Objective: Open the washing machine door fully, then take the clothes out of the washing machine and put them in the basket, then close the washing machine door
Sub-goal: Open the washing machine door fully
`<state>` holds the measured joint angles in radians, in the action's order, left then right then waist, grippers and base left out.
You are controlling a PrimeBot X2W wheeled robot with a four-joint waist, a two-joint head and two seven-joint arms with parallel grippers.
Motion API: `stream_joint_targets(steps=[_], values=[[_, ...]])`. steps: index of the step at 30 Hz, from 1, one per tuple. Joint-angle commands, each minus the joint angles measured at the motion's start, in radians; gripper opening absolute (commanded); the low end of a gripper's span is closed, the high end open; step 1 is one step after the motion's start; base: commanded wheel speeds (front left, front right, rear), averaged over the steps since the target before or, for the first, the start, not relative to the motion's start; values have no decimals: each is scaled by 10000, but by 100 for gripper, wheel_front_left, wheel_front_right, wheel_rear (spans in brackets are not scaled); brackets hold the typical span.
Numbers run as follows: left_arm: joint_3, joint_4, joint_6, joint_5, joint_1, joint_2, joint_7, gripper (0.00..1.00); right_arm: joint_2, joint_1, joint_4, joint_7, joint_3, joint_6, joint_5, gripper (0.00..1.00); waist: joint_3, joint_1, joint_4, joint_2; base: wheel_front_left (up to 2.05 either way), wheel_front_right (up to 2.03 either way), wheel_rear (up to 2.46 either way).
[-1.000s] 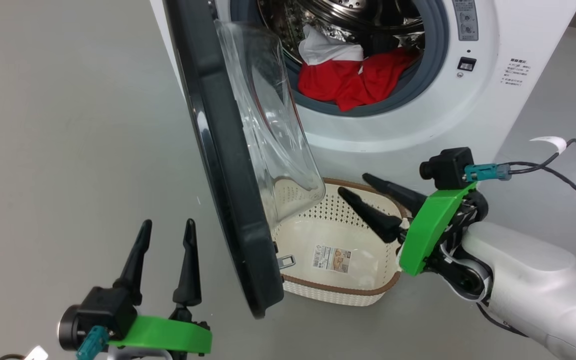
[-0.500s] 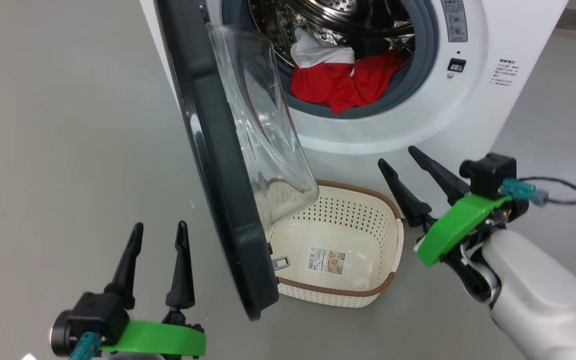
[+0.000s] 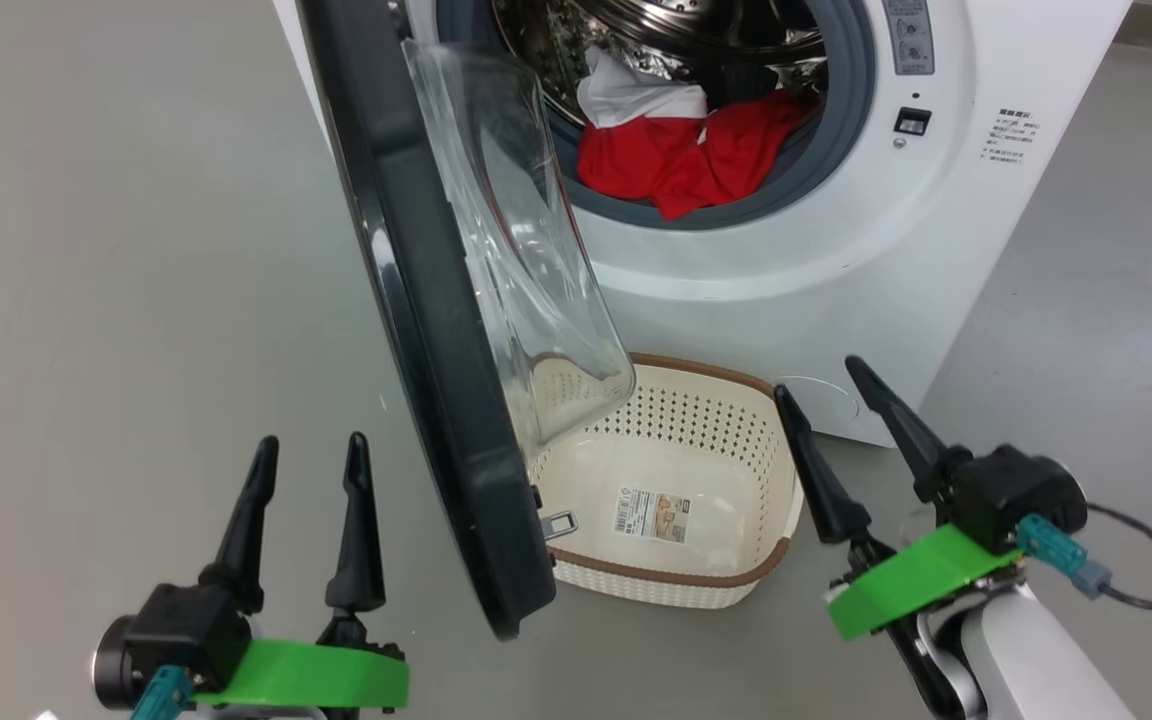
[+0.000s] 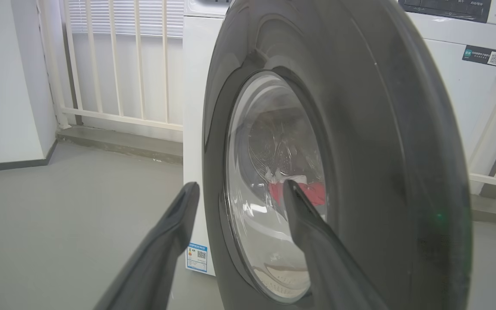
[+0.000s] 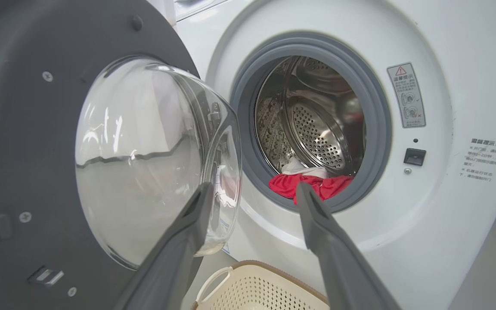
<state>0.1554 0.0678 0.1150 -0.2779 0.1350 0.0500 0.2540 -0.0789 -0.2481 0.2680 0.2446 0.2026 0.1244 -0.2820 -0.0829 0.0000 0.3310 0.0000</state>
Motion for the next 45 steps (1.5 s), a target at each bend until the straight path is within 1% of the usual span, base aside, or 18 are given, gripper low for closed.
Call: stream_joint_targets(steps=[1, 7, 12, 26, 27, 28, 29, 30, 36, 40, 45], values=[[-375, -322, 13, 94, 45, 107, 78, 100, 164, 305, -508, -56, -9, 63, 255, 100, 18, 0, 18, 0, 0, 0, 0], [-452, -300, -2, 148, 30, 77, 78, 100, 274, 1088, -1168, -262, -254, 63, 581, 100, 84, 0, 32, 0, 0, 0, 0], [-516, -302, -21, 202, 15, 56, 78, 100, 283, 1477, -1542, -312, -219, 63, 289, 100, 118, 0, 13, 0, 0, 0, 0], [-435, 48, -64, 134, -104, 21, 78, 100, 286, 1777, -1772, -402, -383, 63, 14, 100, 343, 0, 37, 0, 0, 0, 0], [-419, 84, -65, 127, -111, 20, 78, 75, 286, 1794, -1778, -403, -384, 63, -2, 100, 362, 0, 41, 0, 0, 0, 0], [-405, 113, -66, 121, -116, 19, 78, 47, 286, 1810, -1783, -403, -384, 63, -13, 100, 384, 0, 44, 0, 0, 0, 0], [-394, 140, -70, 114, -121, 18, 78, 30, 286, 1825, -1787, -402, -381, 63, -33, 100, 402, 0, 44, 0, 0, 0, 0], [-386, 154, -76, 105, -122, 18, 78, 0, 286, 1834, -1794, -400, -377, 63, -52, 100, 407, 0, 42, 0, 0, 0, 0], [-390, -206, -110, 180, -39, 15, 78, 0, 286, 1867, -1811, -407, -379, 63, -104, 100, 424, 0, 52, 0, 0, 0, 0], [-422, -876, -135, 352, 38, 13, 78, 0, 286, 1867, -1790, -398, -384, 63, -131, 100, 441, 0, 40, 0, 0, 0, 0], [-240, -1840, -162, 636, 177, 10, 78, 0, 286, 1873, -1772, -418, -371, 63, -153, 100, 488, 0, -6, 0, 0, 0, 0]])
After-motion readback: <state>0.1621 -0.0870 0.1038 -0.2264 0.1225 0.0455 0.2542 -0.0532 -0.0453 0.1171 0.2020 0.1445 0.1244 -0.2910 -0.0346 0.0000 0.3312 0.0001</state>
